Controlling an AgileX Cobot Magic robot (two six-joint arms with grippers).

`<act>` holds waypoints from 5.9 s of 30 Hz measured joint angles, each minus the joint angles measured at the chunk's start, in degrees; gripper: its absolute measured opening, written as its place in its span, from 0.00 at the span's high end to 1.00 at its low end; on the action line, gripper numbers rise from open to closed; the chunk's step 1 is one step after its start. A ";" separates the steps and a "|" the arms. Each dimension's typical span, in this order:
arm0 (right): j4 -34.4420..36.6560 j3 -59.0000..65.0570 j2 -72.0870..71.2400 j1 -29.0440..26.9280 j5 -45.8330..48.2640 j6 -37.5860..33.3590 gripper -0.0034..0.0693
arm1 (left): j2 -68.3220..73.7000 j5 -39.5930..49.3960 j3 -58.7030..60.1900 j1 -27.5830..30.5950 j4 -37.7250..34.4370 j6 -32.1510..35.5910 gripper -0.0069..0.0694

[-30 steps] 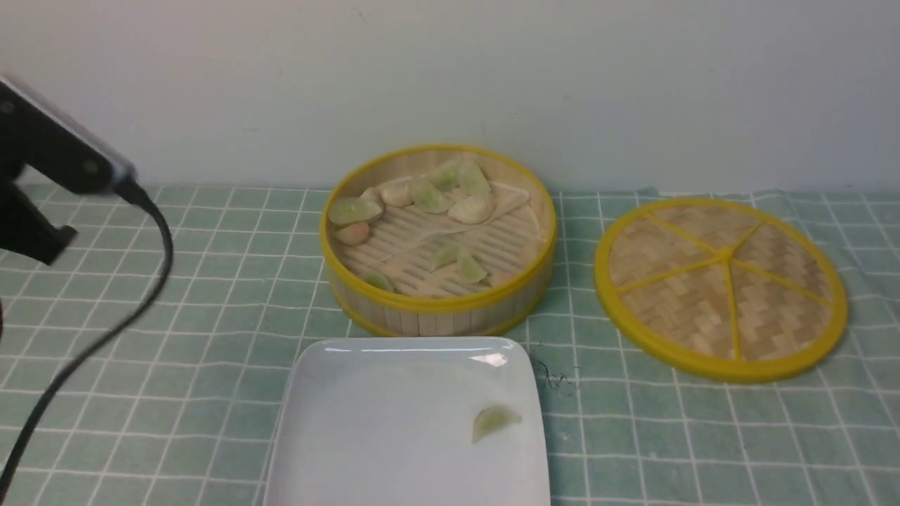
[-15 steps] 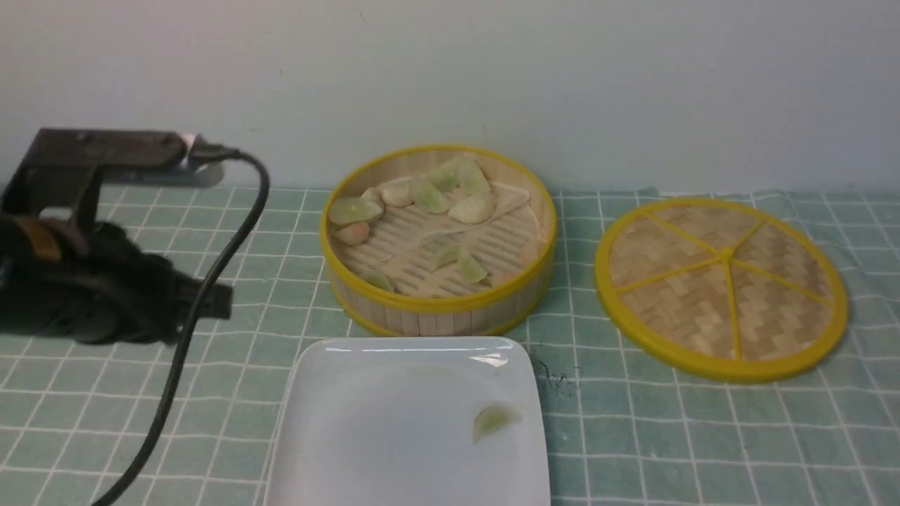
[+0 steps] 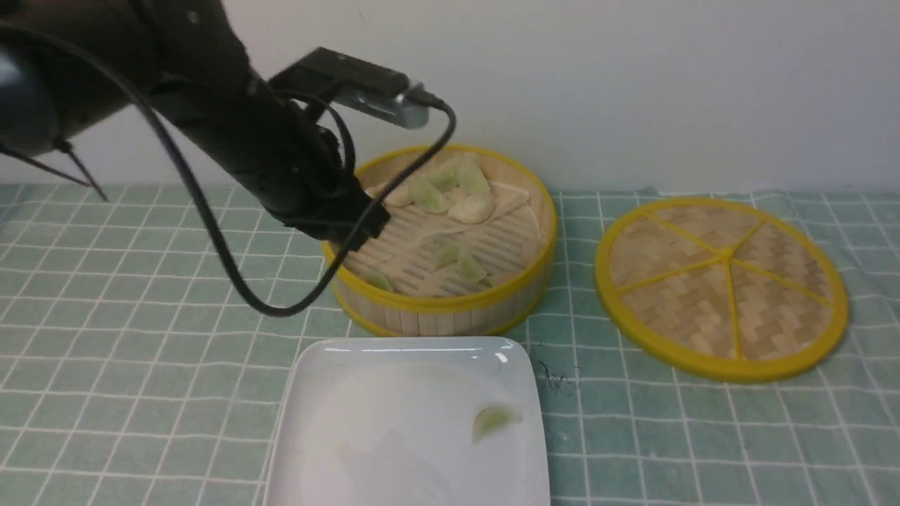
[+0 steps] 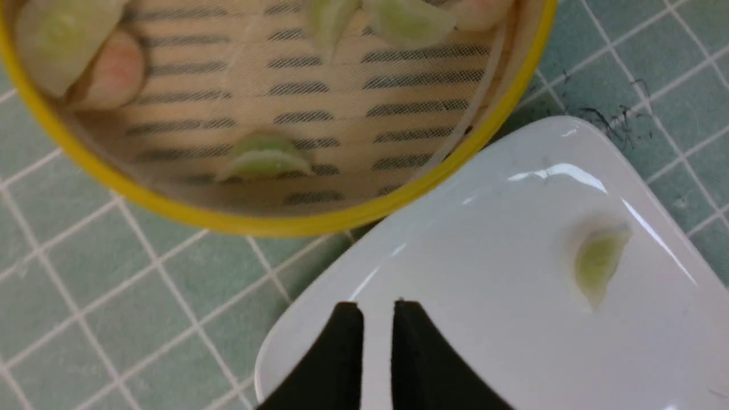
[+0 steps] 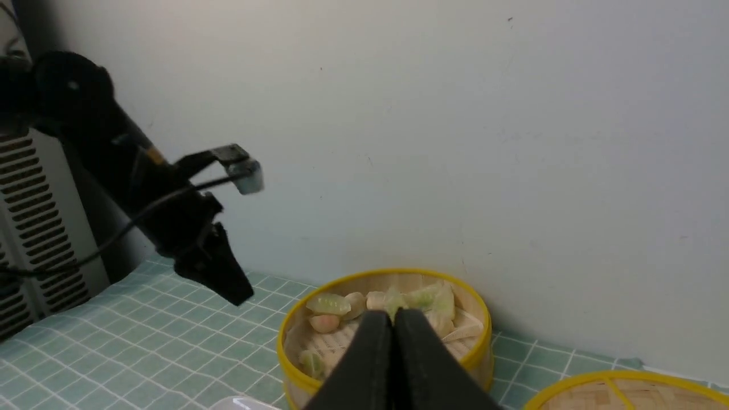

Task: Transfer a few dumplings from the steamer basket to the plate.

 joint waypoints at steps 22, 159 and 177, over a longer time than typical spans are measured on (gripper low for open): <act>1.07 0.04 0.00 0.00 3.84 0.00 0.97 | 18.78 -6.42 -8.77 -0.70 4.91 -3.97 0.35; -15.28 1.70 -14.65 0.00 12.70 11.93 0.97 | -69.75 -20.60 52.56 -6.85 11.75 -26.06 0.92; -15.06 1.76 -14.65 0.00 10.63 11.93 0.97 | -101.39 -38.58 73.05 -6.85 11.70 -31.57 0.92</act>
